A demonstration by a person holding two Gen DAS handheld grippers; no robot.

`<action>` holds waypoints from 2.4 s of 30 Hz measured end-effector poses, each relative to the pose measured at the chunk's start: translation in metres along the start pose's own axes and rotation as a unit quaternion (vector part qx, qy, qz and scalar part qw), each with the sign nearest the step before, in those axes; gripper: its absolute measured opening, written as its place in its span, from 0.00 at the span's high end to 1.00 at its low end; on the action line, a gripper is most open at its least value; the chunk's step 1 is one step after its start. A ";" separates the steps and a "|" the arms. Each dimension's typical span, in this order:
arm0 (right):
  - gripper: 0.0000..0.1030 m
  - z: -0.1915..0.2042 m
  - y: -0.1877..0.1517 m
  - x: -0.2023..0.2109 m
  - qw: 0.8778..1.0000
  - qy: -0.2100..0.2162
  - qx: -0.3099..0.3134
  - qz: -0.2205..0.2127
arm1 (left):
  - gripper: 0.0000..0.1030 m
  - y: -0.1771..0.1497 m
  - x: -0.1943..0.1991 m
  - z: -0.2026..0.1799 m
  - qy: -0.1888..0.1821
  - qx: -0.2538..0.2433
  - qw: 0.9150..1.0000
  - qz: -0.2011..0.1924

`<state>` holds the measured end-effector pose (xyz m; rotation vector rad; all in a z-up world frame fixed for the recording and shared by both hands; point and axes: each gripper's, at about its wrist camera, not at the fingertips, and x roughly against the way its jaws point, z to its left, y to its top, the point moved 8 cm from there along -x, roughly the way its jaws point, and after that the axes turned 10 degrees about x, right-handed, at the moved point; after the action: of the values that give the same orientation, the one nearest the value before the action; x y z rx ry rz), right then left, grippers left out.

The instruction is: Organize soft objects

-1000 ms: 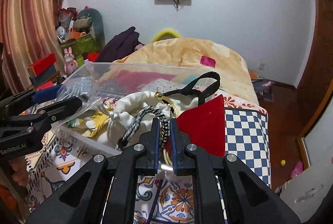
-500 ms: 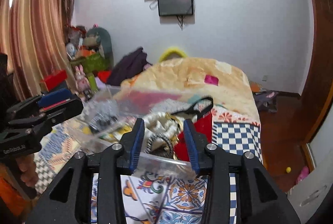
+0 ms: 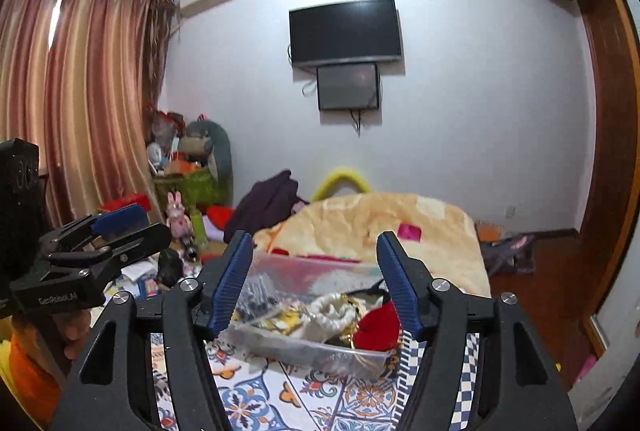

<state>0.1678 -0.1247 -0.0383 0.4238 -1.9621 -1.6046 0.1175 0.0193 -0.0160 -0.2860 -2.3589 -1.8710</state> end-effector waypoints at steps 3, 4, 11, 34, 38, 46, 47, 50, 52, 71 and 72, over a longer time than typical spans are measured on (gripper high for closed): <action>0.27 0.003 0.007 0.004 1.000 -0.005 0.004 -0.012 | 0.01 0.008 0.012 -0.004 0.006 -0.005 1.000 -0.020; 0.23 0.004 0.008 0.006 1.000 -0.006 0.004 -0.016 | 0.01 0.011 0.017 -0.005 0.005 -0.005 1.000 -0.025; 0.10 0.007 0.010 0.020 0.999 -0.014 0.001 -0.040 | 0.00 0.016 0.029 -0.009 0.001 0.001 1.000 -0.029; 0.00 0.006 0.011 0.031 0.997 -0.032 0.001 -0.065 | 0.00 0.016 0.037 -0.013 0.007 -0.006 0.999 -0.040; 0.00 0.008 0.012 0.032 0.997 -0.031 0.001 -0.065 | 0.00 0.015 0.038 -0.013 0.005 -0.004 0.999 -0.040; 0.00 0.008 0.012 0.032 0.997 -0.031 0.001 -0.066 | 0.00 0.015 0.038 -0.014 0.005 -0.004 0.999 -0.039; 0.00 0.008 0.012 0.032 0.997 -0.031 0.001 -0.066 | 0.00 0.015 0.038 -0.014 0.004 -0.004 0.999 -0.039; 0.00 0.008 0.012 0.032 0.997 -0.031 0.001 -0.066 | 0.00 0.015 0.038 -0.015 0.003 -0.006 0.999 -0.038; 0.00 0.008 0.012 0.033 0.997 -0.033 0.000 -0.068 | 0.00 0.015 0.039 -0.015 0.004 -0.005 0.999 -0.039; 0.00 0.006 0.013 0.036 0.997 -0.030 -0.002 -0.068 | 0.00 0.015 0.040 -0.014 -0.005 -0.002 1.000 -0.029; 0.00 0.006 0.013 0.036 0.997 -0.030 -0.001 -0.068 | 0.00 0.016 0.040 -0.014 -0.006 -0.002 1.000 -0.030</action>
<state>0.1374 -0.1378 -0.0186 0.5239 -2.0139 -1.7226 0.0812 0.0126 0.0108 -0.2303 -2.3989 -1.9048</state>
